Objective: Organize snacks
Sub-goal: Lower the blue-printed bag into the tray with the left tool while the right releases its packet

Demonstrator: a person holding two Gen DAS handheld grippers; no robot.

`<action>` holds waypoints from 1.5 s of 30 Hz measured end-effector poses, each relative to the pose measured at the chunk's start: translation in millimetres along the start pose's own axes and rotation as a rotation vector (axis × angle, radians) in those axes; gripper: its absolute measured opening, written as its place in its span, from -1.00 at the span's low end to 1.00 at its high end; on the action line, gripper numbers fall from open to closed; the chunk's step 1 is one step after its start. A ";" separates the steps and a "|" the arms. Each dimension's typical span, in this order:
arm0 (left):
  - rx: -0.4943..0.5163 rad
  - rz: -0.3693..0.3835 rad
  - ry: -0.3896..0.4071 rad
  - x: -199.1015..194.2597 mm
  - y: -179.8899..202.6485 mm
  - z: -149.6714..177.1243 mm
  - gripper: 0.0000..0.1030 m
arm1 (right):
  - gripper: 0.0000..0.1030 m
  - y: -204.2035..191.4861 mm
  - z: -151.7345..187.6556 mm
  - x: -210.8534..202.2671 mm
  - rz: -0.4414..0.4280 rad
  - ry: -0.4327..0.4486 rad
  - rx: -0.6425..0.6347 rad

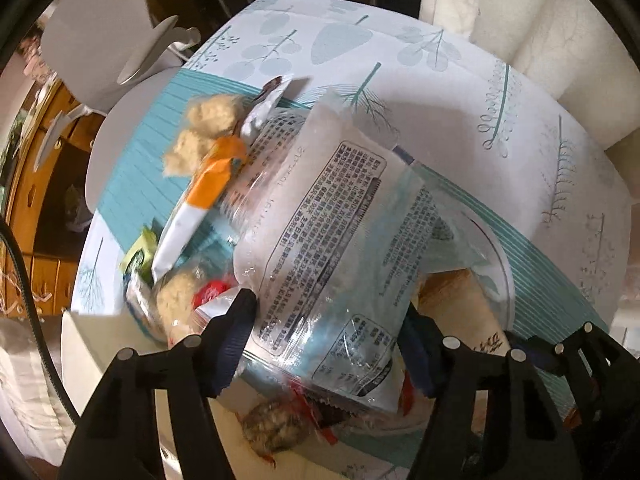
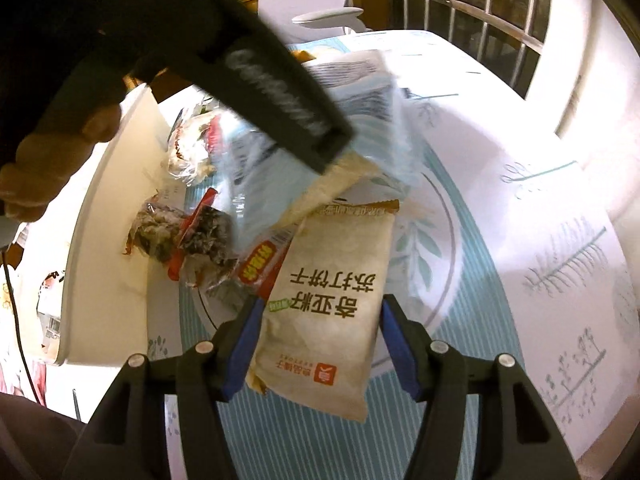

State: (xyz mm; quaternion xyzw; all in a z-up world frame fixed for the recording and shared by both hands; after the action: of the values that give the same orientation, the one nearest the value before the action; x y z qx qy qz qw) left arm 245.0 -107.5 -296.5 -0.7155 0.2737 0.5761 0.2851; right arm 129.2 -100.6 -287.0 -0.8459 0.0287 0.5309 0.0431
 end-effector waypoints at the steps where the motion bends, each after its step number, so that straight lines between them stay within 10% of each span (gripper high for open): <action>1: -0.013 0.011 0.003 -5.2 -3.1 2.2 0.27 | 0.15 2.0 1.1 -3.1 0.002 0.000 0.011; 20: -0.347 0.223 0.138 -134.9 -72.5 72.3 0.22 | 0.14 12.8 5.5 -69.4 0.014 0.086 0.211; 40: -0.770 0.243 0.371 -193.3 -224.0 225.6 0.22 | 0.12 -119.2 -47.8 -135.2 -0.118 0.247 -0.044; 42: -0.812 0.242 0.388 -189.8 -234.2 240.9 0.22 | -0.69 -133.6 -54.6 -136.0 -0.139 0.252 -0.083; 45: -0.884 0.229 0.389 -179.2 -246.4 264.5 0.22 | -0.71 -157.1 -63.9 -132.8 -0.178 0.247 -0.130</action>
State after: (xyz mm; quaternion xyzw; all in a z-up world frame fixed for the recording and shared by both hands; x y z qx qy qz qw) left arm 212.3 264.6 -143.9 -0.8275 0.1281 0.5205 -0.1673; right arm 143.5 49.4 -133.1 -0.9049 -0.0756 0.4178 0.0314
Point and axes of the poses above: each gripper's, at about its wrist camera, not at the fingertips, and x roughly the way its jaws point, y to its right, z to its underside, the point moved 6 cm from there along x, roughly the way its jaws point, and after that the axes turned 10 degrees about -x, right-handed, at the moved point
